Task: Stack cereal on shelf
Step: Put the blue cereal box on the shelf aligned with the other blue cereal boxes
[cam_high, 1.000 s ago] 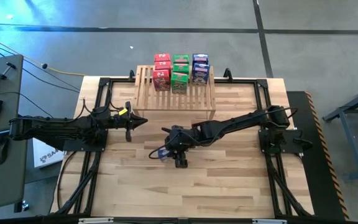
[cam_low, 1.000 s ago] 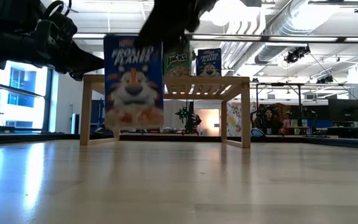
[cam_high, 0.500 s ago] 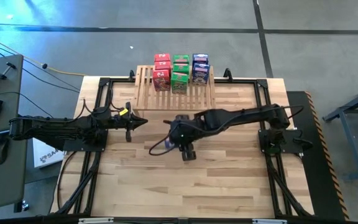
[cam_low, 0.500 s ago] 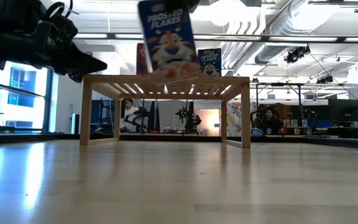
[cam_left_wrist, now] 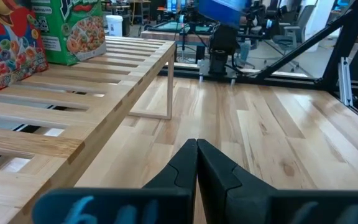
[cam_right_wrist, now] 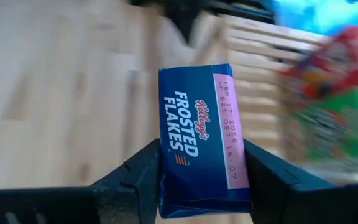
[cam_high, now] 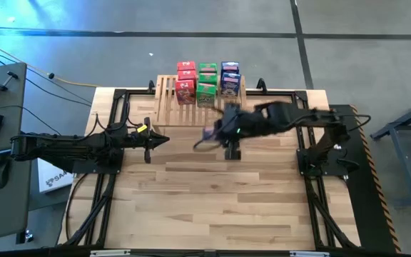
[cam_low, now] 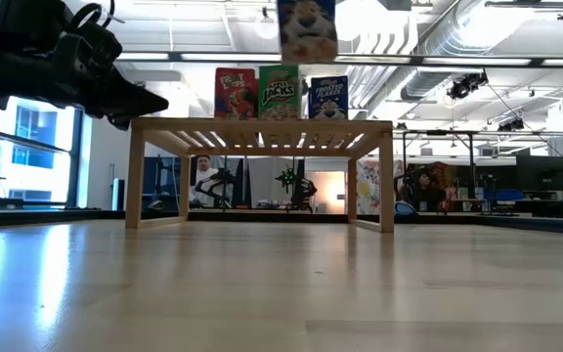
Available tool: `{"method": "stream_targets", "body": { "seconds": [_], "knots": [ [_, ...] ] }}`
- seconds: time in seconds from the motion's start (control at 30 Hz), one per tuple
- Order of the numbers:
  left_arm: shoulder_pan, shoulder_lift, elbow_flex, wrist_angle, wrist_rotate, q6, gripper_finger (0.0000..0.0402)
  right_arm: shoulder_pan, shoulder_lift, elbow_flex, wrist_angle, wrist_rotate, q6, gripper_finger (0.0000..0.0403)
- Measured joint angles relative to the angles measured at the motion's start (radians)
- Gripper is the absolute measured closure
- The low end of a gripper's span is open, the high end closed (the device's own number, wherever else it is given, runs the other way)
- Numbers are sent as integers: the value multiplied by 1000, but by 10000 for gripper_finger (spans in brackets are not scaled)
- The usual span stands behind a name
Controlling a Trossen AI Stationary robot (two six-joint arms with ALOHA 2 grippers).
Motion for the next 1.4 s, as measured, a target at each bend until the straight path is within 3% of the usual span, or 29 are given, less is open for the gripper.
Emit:
{"method": "stream_targets", "body": {
  "seconds": [0.17, 0.33, 0.53, 0.93, 1.17, 1.4],
  "knots": [
    [0, 0, 0, 1, 0, 0, 399, -144, -43, 0, -39, -6, -88, 236],
    [0, 0, 0, 1, 0, 0, 399, -315, -45, 0, -48, -163, -169, 236],
    [0, 0, 0, 1, 0, 0, 399, -435, -51, -48, -22, -248, -199, 236],
    [0, 0, 0, 4, 0, 6, 399, -483, -81, -249, 131, -245, -176, 236],
    [0, 0, 0, 10, 0, 7, 399, -485, -81, -296, 163, -141, -142, 233],
    [0, 0, 0, 10, -1, 7, 399, -485, -84, -298, 159, -89, -131, 198]
  ]
}}
